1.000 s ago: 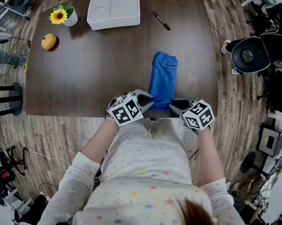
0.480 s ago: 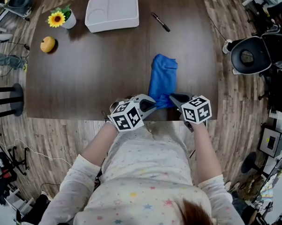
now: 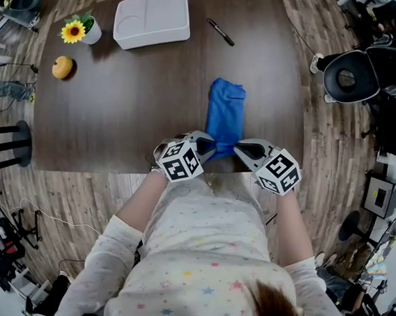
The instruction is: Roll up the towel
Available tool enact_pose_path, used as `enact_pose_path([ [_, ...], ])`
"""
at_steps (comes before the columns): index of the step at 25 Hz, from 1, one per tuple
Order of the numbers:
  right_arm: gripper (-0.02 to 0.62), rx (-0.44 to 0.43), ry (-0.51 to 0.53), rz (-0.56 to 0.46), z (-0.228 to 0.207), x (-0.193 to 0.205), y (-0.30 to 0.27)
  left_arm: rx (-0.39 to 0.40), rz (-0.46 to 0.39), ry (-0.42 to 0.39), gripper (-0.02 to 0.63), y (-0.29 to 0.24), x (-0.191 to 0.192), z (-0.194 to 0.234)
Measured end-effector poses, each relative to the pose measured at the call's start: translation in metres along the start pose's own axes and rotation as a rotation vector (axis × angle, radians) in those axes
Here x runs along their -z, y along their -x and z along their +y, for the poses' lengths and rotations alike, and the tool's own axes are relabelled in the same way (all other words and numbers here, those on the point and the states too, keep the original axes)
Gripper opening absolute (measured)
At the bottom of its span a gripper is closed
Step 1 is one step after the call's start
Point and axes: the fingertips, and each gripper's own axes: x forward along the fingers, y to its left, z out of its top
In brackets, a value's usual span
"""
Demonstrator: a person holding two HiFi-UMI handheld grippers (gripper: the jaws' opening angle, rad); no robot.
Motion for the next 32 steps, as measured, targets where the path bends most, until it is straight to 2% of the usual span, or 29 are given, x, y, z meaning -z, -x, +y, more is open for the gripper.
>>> enact_pose_path([
  [2, 0.02, -0.041, 0.022, 0.031, 0.013, 0.009, -0.001, 0.003, -0.004, 0.008, 0.031, 0.0, 0.0, 0.002],
  [5, 0.023, -0.039, 0.047, 0.107, 0.019, 0.031, -0.01, 0.006, -0.004, 0.009, 0.031, 0.001, 0.001, 0.003],
  [11, 0.068, 0.057, 0.037, 0.029, 0.003, 0.025, -0.028, -0.009, -0.018, 0.003, 0.031, 0.004, -0.004, 0.004],
  [15, 0.078, 0.084, 0.015, 0.031, -0.008, 0.029, -0.035, -0.041, -0.097, 0.026, 0.031, 0.023, -0.02, 0.008],
  [17, 0.077, 0.085, -0.022, 0.017, -0.012, 0.029, -0.035, -0.018, -0.145, 0.028, 0.031, 0.031, -0.03, 0.002],
  [19, 0.077, 0.089, -0.045, 0.015, -0.014, 0.028, -0.036, 0.036, -0.159, 0.0, 0.031, 0.032, -0.034, -0.012],
  [22, 0.075, 0.104, -0.074, 0.015, -0.016, 0.027, -0.038, 0.097, -0.115, -0.059, 0.031, 0.02, -0.027, -0.032],
  [24, 0.075, 0.12, -0.087, 0.012, -0.017, 0.026, -0.036, 0.055, -0.077, -0.077, 0.037, 0.011, -0.018, -0.03],
  [28, 0.091, 0.132, -0.037, 0.009, -0.016, 0.028, -0.027, -0.049, -0.009, -0.063, 0.174, 0.0, 0.001, -0.013],
  [32, 0.134, 0.099, 0.088, 0.065, -0.008, 0.037, -0.028, -0.055, 0.022, -0.135, 0.175, -0.005, 0.007, -0.01],
])
